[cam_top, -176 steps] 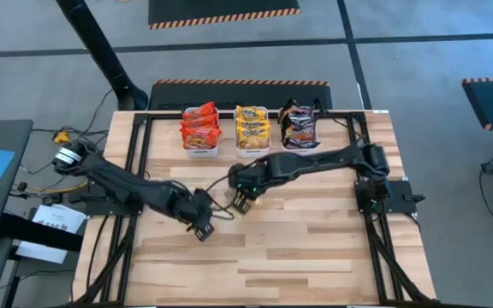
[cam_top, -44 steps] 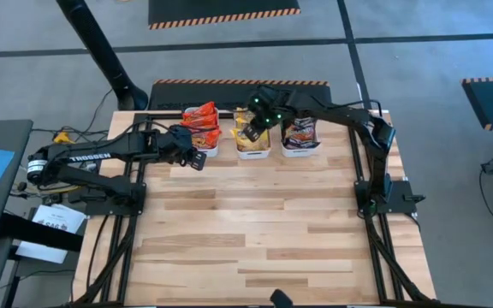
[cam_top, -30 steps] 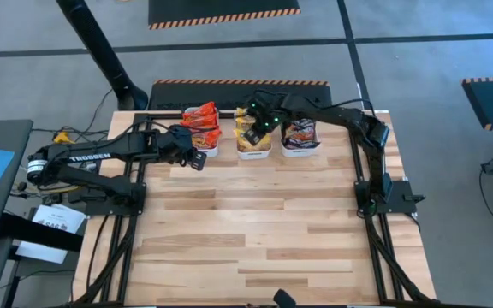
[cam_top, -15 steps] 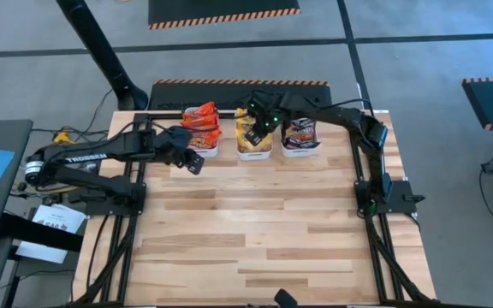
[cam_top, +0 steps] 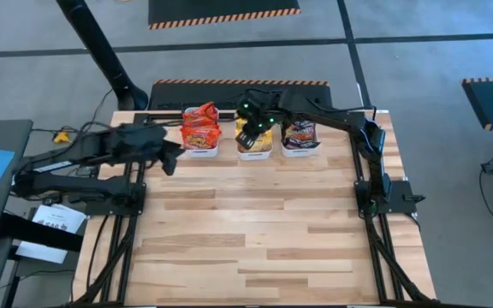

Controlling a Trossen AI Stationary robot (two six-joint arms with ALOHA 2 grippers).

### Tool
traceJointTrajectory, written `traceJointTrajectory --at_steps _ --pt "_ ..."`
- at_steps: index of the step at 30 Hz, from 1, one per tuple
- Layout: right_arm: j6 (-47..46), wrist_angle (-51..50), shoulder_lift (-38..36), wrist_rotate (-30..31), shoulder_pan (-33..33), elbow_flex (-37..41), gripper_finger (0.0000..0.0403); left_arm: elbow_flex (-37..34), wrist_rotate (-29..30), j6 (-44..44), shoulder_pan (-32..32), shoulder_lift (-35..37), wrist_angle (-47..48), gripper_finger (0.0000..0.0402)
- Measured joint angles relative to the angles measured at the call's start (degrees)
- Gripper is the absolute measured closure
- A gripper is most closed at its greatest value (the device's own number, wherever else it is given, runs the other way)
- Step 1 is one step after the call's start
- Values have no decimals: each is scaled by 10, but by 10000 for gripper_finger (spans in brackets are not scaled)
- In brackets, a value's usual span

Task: Sort Maruchan noodles
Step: Return to Home Position

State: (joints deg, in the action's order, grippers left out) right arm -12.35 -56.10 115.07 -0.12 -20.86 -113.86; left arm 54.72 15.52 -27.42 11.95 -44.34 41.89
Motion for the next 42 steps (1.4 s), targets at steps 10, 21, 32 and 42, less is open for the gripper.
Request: traceJointTrajectory --at_steps 10,21,32,42 --pt "-55 1 0 0 62 -71 305 -168 26 65 -68 181 -220 297" --pt "-124 -7 0 0 110 -116 305 -312 -31 126 -102 323 -299 297" --pt "-146 -7 0 0 148 -190 305 -419 -58 143 -108 442 -355 297" --pt "-147 -14 -5 -2 168 -212 305 -493 -98 141 -108 434 -403 297"
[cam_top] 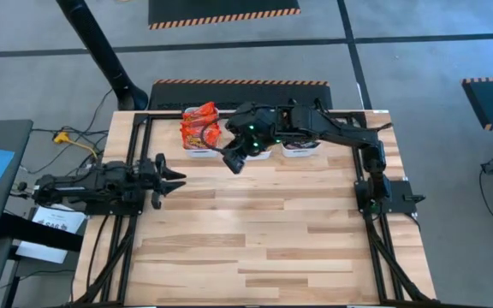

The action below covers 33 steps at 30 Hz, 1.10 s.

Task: Sort Maruchan noodles
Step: Return to Home Position

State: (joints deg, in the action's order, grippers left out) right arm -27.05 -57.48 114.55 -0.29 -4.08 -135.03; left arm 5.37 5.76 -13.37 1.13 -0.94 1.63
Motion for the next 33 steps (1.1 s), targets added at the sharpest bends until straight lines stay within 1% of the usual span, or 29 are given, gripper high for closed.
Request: traceJointTrajectory --at_steps 5,8,10,11,14,16,19,22,25,28,30,33 --pt "1 -57 -38 -13 3 1 305 -46 -6 -16 0 -1 -31 297" --pt "20 -61 -73 -10 2 0 305 -47 -12 -23 0 -8 -45 297" --pt "43 -68 -97 10 2 0 305 -47 -10 -21 0 -9 -40 297" --pt "53 -67 -113 27 2 0 305 -47 -10 -21 0 -9 -39 297" --pt "83 -90 -160 108 14 0 305 -47 -5 -33 0 -22 -43 297" --pt "105 -117 -194 150 25 0 305 -48 -5 -49 0 -31 -39 297" --pt "128 -148 -243 207 53 4 305 -48 -5 -68 0 -42 -37 297" --pt "148 -176 -292 283 87 30 305 -48 -6 -62 0 -49 -40 297" --pt "148 -192 -347 358 119 89 305 -48 -6 -47 0 -51 -41 297" --pt "123 -182 -417 416 140 195 305 -48 -6 -43 0 -51 -41 297" --pt "94 -160 -474 435 149 284 305 -49 -2 -43 0 -51 -41 297" --pt "60 -77 -563 438 161 425 305 -48 10 -43 0 -51 -40 297"
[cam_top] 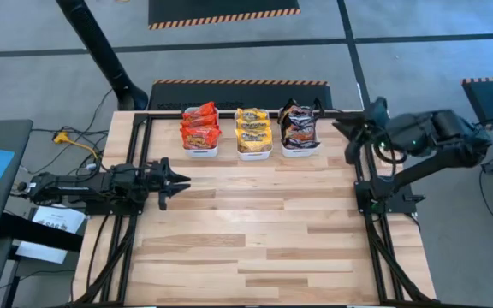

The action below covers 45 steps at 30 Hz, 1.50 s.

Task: Sort Maruchan noodles
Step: Return to Home Position

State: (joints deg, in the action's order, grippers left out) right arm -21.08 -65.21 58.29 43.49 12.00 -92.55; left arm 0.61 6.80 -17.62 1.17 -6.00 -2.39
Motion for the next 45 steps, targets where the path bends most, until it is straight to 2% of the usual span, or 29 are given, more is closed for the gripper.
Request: traceJointTrajectory --at_steps 4,9,16,19,23,27,32,37,40,45 --pt "0 156 -106 -1 18 176 305 3 5 0 0 0 11 297" --pt "9 291 -211 -12 17 356 305 4 6 0 0 0 14 297" --pt "1 500 -325 -133 17 555 305 4 7 0 0 0 16 297" --pt "4 552 -357 -177 17 619 305 5 7 2 0 0 16 297" --pt "-14 591 -398 -211 18 696 305 5 7 9 0 0 17 297" --pt "-31 647 -447 -216 18 772 305 5 7 9 0 0 17 297" --pt "-29 702 -519 -246 18 836 305 6 7 13 0 0 18 297" --pt "-11 704 -583 -268 17 869 305 6 7 92 0 0 18 297" --pt "11 694 -581 -271 17 876 305 6 7 122 0 0 17 297" --pt "30 657 -581 -279 1 875 305 6 7 123 0 0 17 297"
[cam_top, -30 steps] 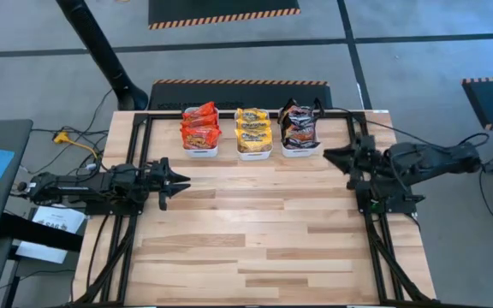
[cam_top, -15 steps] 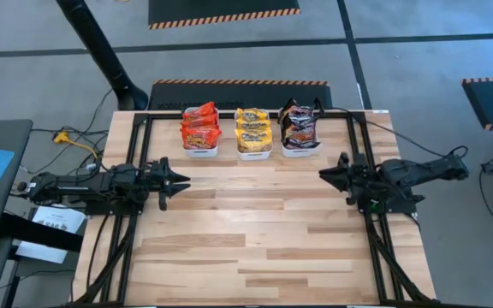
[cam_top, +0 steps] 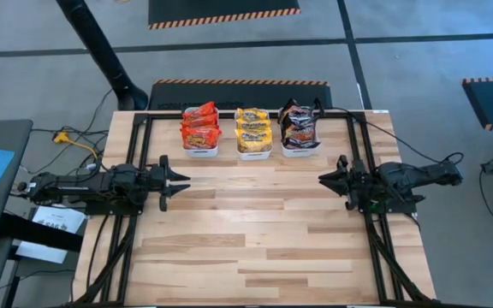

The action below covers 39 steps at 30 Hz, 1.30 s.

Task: Sort Maruchan noodles
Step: Return to Home Position

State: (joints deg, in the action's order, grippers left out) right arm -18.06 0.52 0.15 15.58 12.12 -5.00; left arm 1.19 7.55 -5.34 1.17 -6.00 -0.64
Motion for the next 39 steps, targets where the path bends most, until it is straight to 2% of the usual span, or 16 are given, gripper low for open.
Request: traceJointTrajectory --at_steps 3,11,15,22,39 --pt "19 -23 -1 -22 -16 -1 305 0 0 2 0 0 0 297" --pt "12 -147 0 -24 -45 -4 305 0 0 -20 0 0 0 297" --pt "9 -149 2 -24 -43 -4 305 0 0 -28 0 0 0 297" --pt "-87 -151 3 -24 -43 -4 305 0 0 -27 0 0 0 297" --pt "-89 -150 3 -23 -43 -4 305 0 0 -25 0 0 0 297"
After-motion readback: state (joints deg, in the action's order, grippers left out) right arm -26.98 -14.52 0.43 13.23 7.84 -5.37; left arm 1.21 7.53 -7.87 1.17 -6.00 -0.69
